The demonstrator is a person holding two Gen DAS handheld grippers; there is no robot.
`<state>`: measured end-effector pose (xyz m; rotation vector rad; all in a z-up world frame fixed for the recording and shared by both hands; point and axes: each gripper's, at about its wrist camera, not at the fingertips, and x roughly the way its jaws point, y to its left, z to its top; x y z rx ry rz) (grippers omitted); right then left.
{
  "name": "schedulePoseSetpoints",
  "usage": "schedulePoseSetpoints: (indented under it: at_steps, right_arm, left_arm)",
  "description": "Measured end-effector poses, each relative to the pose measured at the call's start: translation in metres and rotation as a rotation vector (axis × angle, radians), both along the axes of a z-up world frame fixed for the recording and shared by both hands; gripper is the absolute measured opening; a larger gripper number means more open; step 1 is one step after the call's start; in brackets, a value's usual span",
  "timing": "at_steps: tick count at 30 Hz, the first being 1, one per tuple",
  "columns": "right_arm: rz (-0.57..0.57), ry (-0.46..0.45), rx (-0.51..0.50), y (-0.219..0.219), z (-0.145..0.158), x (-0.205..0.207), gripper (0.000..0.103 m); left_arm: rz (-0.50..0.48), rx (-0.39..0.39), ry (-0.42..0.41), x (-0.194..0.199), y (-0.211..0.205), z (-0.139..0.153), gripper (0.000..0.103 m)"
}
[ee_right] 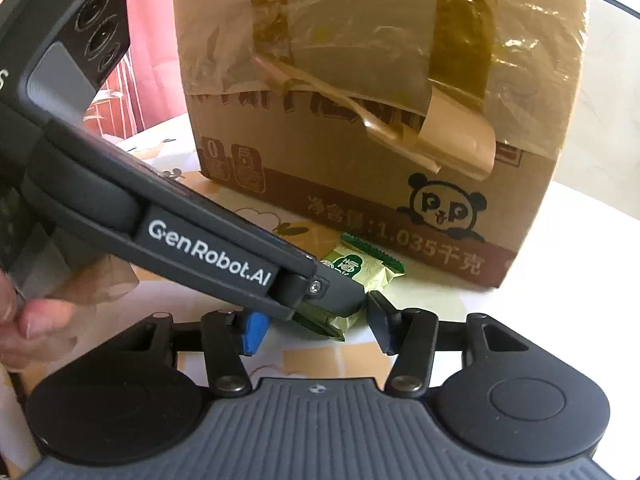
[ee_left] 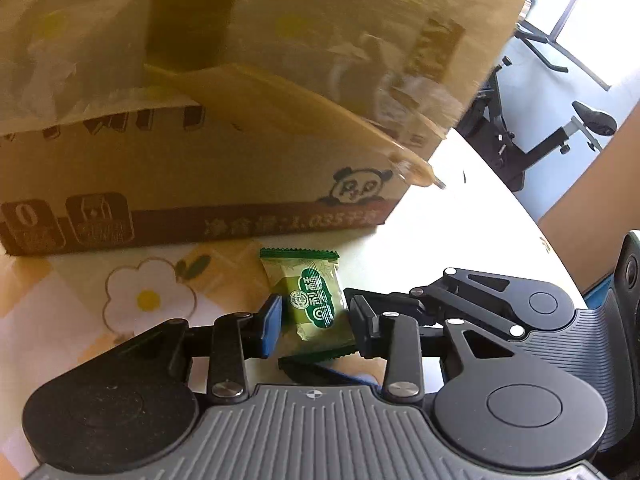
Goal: Organize snacks
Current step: 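Grasp the green wrapped candy with the right tool, then carry the green candy with the right tool and drop it into the box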
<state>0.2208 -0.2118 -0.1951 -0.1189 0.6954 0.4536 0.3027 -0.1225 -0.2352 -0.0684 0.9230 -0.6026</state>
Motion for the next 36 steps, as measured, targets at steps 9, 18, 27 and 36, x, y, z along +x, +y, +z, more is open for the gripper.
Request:
schedulePoseSetpoints:
  at_steps: [9, 18, 27, 36]
  right_arm:
    - [-0.083, -0.078, 0.080, -0.011, 0.027, -0.032, 0.046]
    - [-0.076, -0.256, 0.022, -0.008, 0.082, -0.060, 0.046]
    - [-0.053, -0.416, 0.014, -0.006, 0.137, -0.057, 0.046]
    - [0.020, -0.503, -0.057, -0.002, 0.171, 0.008, 0.046]
  left_arm:
    - [-0.040, -0.064, -0.073, -0.025, 0.004, 0.030, 0.039]
    - [-0.021, -0.167, -0.192, -0.046, 0.004, 0.078, 0.038]
    - [-0.002, -0.217, -0.326, -0.051, 0.009, 0.137, 0.038]
    - [0.009, -0.218, -0.409, -0.003, 0.005, 0.179, 0.038]
